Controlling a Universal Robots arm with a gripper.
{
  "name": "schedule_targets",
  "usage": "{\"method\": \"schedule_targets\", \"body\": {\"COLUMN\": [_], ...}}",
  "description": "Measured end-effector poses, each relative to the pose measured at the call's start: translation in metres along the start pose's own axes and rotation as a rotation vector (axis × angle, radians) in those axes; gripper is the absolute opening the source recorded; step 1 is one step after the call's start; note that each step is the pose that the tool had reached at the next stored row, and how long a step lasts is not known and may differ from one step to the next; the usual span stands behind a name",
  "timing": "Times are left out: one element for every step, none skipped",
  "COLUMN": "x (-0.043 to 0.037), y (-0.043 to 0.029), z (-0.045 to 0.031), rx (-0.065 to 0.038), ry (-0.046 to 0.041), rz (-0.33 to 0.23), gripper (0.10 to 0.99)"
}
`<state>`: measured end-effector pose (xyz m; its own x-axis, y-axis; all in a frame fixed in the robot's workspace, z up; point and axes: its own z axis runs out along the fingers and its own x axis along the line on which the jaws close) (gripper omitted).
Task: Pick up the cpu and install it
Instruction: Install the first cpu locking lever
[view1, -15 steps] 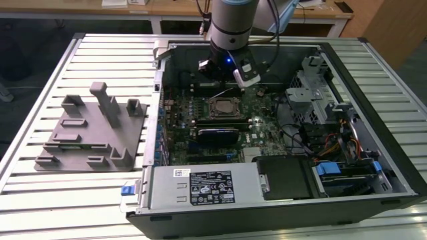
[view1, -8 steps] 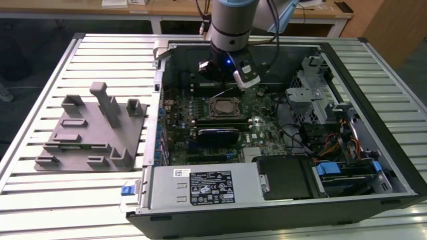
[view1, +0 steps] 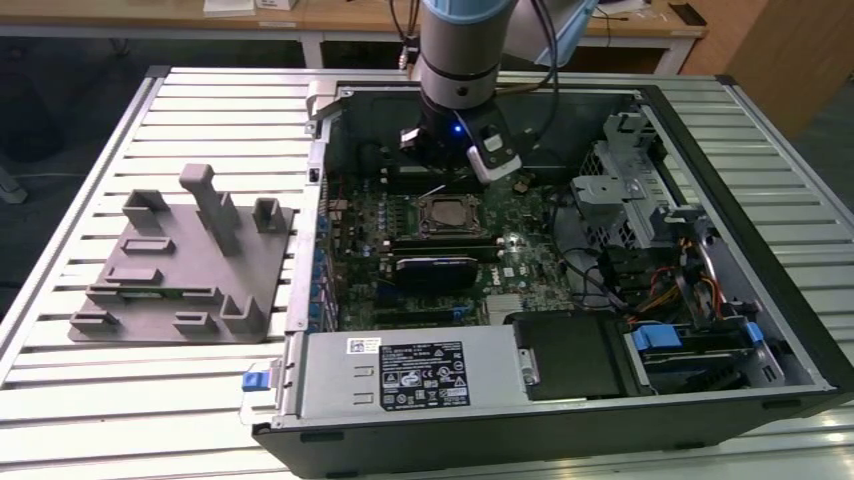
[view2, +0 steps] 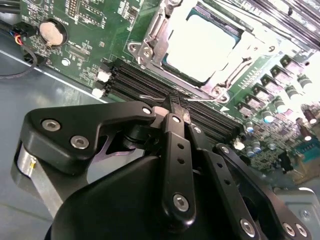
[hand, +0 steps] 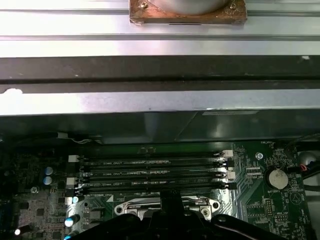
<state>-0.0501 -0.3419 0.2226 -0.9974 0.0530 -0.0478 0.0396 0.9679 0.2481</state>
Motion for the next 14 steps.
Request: {"method": "schedule_targets", "body": {"x": [0.0000,0.0001,0.0001,0.0001,0.0001,0.0000,0.0001,0.0001,0.0001,0.0001,0.0001,0.0001,0.0001,0.0002], "y": [-0.0002,-0.0004,-0.0006,-0.0007,-0.0007,-0.0006,-0.0007,-0.0007,-0.0007,-0.0007,-0.0007,-0.0008,-0.0009,-0.0010], "z": [0.0007,0.0014,0.0020,0.0023,0.0023,0.0024,0.0024,0.0025,0.0025,0.0025,0.0025,0.0031,0.0035,0.0038], "rx": [0.000,0.000,-0.001,-0.001,-0.001,-0.001,-0.001,-0.001,-0.001,-0.001,-0.001,-0.002,-0.002,-0.002], "ry": [-0.0047,-0.0097,-0.0149,-0.0169,-0.0169,-0.0170,-0.0170,-0.0170,-0.0171,-0.0171,-0.0180,-0.0251,-0.0297,-0.0363], "rz": [-0.001,-0.002,-0.004,-0.004,-0.004,-0.004,-0.004,-0.004,-0.004,-0.004,-0.005,-0.006,-0.007,-0.009], "gripper": [0.106,0.106,0.106,0.106,0.106,0.106,0.106,0.106,0.106,0.106,0.106,0.106,0.106,0.106]}}
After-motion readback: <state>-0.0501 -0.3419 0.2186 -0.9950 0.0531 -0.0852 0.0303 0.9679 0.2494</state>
